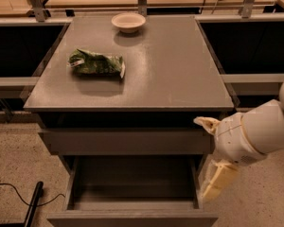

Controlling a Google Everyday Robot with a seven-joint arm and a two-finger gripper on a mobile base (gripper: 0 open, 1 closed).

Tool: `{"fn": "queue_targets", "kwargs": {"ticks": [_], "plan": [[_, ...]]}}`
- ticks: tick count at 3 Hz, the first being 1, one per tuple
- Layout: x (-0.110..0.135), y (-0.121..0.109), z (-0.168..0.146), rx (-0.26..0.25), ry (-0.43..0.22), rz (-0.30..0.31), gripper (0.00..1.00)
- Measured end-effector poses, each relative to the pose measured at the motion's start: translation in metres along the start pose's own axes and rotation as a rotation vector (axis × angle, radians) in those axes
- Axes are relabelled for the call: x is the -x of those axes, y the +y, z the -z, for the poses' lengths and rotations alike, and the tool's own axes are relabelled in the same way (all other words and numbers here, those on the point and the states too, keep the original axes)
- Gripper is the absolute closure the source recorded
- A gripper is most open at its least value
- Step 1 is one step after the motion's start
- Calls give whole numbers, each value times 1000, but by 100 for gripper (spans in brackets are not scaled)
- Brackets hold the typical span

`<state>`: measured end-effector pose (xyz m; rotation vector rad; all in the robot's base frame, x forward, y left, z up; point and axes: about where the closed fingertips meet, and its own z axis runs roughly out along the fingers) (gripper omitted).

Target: Close middle drawer

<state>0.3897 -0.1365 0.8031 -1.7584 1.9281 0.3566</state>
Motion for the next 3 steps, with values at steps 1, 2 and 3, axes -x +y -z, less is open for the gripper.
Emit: {"fn": "queue_targets", "kwargs": {"ticks": [1, 2, 3], "plan": [[8, 30, -85, -33, 64, 70, 0], [8, 29, -84, -35, 64, 70, 0], [4, 35, -110, -16, 87, 72, 0]]}}
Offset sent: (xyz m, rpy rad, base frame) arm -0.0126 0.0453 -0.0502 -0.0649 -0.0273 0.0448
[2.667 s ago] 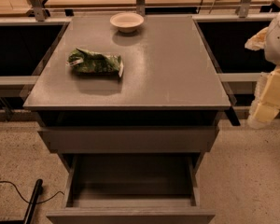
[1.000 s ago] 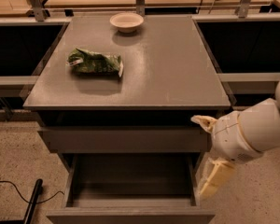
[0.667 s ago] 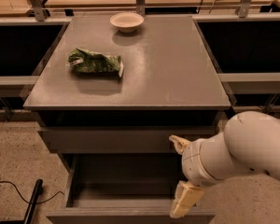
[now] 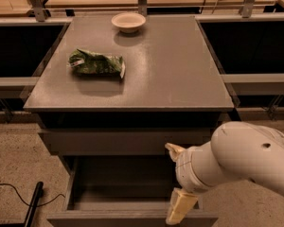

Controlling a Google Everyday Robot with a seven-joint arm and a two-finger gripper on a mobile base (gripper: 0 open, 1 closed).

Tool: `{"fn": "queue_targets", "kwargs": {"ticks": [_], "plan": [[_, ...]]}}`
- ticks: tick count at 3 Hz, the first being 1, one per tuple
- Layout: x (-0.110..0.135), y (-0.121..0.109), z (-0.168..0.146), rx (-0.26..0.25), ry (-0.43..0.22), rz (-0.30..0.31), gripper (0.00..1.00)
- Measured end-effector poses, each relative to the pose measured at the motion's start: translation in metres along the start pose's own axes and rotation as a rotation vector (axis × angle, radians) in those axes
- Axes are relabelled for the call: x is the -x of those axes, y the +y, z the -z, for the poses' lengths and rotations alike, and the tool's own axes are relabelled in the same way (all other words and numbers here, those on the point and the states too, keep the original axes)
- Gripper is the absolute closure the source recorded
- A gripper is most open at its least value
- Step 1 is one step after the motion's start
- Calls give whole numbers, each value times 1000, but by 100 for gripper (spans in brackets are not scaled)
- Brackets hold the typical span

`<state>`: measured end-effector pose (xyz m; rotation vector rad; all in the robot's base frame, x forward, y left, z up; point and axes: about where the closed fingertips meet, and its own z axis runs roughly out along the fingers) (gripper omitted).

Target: Close middle drawer

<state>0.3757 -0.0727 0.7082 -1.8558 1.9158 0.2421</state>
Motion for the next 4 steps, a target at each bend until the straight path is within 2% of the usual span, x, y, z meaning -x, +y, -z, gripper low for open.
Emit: {"fn": "queue_targets", "kwargs": {"ticks": [1, 2, 3, 4], "plan": [[-7, 19, -46, 21, 45, 17, 0], [-23, 38, -83, 33, 89, 16, 16], [-41, 54, -107, 46, 99, -11, 39], [-50, 68, -125, 58, 81, -31, 63]]}}
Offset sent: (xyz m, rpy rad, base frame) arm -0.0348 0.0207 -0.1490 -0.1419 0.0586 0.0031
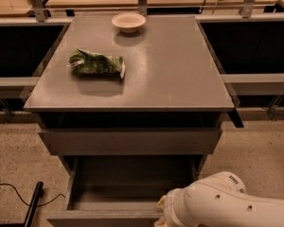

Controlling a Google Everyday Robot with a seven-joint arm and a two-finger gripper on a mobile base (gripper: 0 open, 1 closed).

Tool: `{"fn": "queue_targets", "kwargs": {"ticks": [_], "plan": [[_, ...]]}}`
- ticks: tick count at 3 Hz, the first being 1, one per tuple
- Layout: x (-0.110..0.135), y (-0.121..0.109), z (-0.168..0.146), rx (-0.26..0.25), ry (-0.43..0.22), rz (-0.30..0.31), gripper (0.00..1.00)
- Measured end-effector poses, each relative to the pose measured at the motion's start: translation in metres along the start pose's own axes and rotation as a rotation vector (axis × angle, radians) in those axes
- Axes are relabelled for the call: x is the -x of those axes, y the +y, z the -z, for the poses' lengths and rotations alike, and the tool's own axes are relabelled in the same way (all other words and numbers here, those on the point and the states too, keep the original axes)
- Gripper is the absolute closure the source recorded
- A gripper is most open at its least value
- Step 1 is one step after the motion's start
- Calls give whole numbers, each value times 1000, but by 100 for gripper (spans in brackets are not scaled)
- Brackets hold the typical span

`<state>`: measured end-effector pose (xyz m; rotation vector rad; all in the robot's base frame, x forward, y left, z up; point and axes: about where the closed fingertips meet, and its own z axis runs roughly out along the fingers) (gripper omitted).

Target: Close middle drawer

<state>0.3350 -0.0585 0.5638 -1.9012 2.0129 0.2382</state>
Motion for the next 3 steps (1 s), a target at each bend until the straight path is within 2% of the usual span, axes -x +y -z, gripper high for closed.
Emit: {"fn": "queue_targets", "kwargs": {"ticks": [1, 2, 3], "plan": [[0, 0, 0, -2, 0, 2, 86], [-1, -1, -4, 9, -20, -16, 100], [-21, -1, -32, 14, -78, -73, 100]]}}
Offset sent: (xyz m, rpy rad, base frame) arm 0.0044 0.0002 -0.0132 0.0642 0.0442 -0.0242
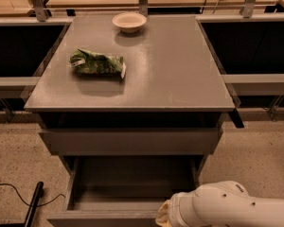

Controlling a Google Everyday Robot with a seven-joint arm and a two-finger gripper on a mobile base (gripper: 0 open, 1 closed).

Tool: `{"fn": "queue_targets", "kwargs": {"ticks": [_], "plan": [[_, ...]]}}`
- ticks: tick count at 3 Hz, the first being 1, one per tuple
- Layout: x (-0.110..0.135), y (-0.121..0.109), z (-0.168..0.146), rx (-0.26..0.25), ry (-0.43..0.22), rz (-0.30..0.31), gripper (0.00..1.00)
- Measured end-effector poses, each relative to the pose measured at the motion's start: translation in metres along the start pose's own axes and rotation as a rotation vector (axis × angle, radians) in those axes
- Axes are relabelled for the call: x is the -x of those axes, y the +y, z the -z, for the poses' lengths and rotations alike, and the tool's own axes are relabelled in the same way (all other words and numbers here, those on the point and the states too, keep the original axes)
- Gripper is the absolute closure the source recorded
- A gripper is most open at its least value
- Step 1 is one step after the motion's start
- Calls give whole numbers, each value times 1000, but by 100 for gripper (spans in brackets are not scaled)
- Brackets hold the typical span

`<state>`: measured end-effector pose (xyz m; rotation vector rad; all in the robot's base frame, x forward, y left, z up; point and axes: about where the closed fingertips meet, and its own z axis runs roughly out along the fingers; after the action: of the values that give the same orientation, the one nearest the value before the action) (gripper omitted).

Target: Close middle drawer

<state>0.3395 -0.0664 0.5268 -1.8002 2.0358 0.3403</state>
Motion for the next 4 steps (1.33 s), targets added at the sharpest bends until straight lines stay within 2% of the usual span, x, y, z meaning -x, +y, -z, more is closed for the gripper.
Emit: {"fn": "queue_targets", "kwargs": {"ticks": [1, 2, 3, 4], "plan": [[-14, 3, -34, -3, -71, -36, 100], [-15, 6, -54, 0, -140, -40, 100], [-13, 10, -70, 17, -169, -28, 100], [-8, 24, -105, 59, -176, -12, 100]]}}
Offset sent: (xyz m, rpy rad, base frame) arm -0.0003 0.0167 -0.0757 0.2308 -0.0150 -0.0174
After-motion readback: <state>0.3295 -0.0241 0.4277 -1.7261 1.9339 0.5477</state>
